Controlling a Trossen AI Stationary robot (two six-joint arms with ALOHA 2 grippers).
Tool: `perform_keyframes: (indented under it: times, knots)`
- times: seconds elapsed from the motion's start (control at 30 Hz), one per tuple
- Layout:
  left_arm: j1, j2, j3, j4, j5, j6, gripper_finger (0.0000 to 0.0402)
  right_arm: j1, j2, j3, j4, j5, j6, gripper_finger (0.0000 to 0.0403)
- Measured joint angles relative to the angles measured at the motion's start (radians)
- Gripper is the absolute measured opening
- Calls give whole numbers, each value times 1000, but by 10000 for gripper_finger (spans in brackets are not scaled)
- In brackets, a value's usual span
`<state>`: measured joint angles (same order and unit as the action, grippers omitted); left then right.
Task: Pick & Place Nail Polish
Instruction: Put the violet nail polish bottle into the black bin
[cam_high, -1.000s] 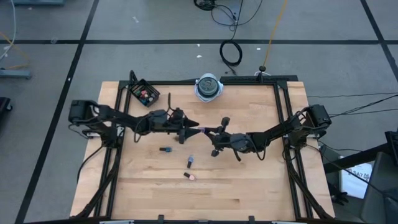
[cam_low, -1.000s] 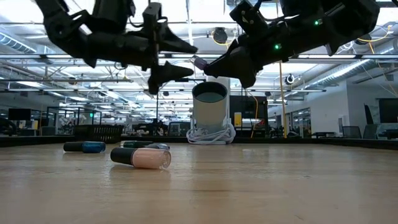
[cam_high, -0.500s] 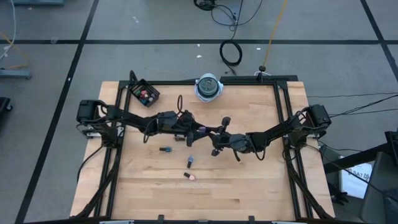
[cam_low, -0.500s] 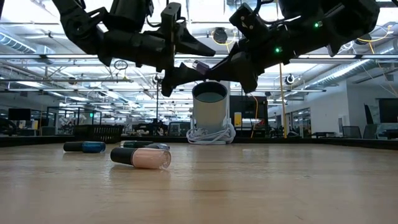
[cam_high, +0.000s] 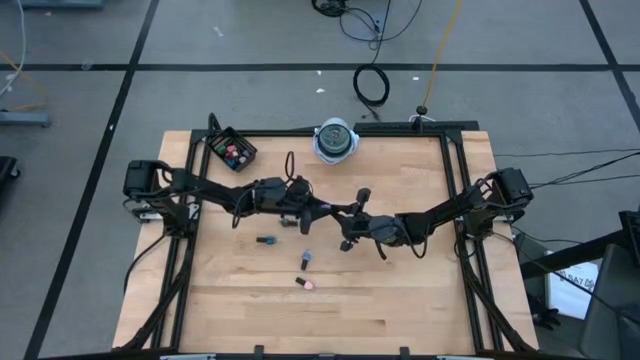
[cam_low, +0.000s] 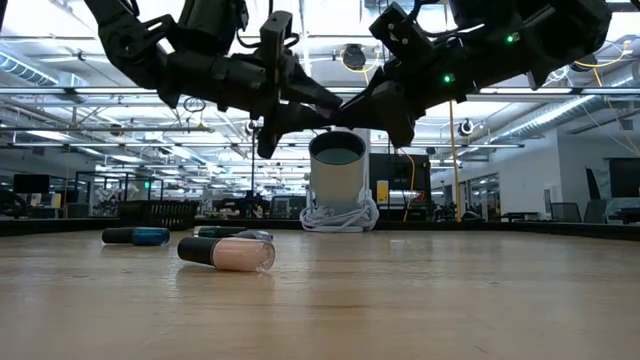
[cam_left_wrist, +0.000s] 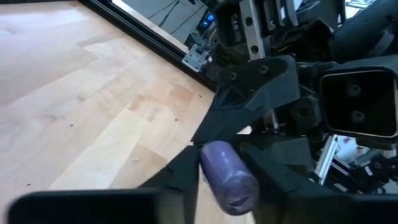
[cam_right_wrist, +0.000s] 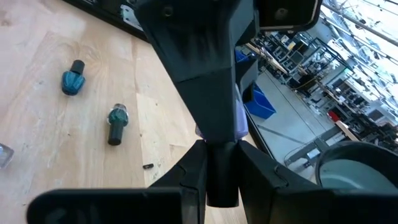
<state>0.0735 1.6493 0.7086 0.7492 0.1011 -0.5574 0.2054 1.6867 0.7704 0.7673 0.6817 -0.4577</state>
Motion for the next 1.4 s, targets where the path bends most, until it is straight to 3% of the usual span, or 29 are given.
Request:
perform_keyframes:
  times: [0.1, 0.2, 0.43, 0.73, 0.93, 1.07, 1.2, 1.4]
  knots:
    - [4, 0, 0, -2, -7, 36, 53, 0, 0, 0, -2, 10, -1, 51]
    - [14, 0, 0, -1, 2, 109, 53, 0, 0, 0, -2, 10, 10, 55]
    - [53, -18, 0, -59, -10, 201, 53, -6, 0, 0, 5, -29, 321, 144]
    - [84, -137, -1, -360, -372, 342, 53, -29, -17, 0, -11, -395, 458, 208]
    - [89, -286, 0, -668, -736, 381, 53, -29, -47, -1, -71, -398, 488, 206]
    - [126, -357, 0, -913, -962, 303, 52, -29, -45, -2, -96, -398, 502, 200]
    - [203, -400, -18, -1088, -1026, 172, 52, -29, -46, -2, -117, -398, 502, 197]
    - [344, -428, -150, -1032, -1027, 102, 59, -29, -46, -2, -94, -397, 503, 196]
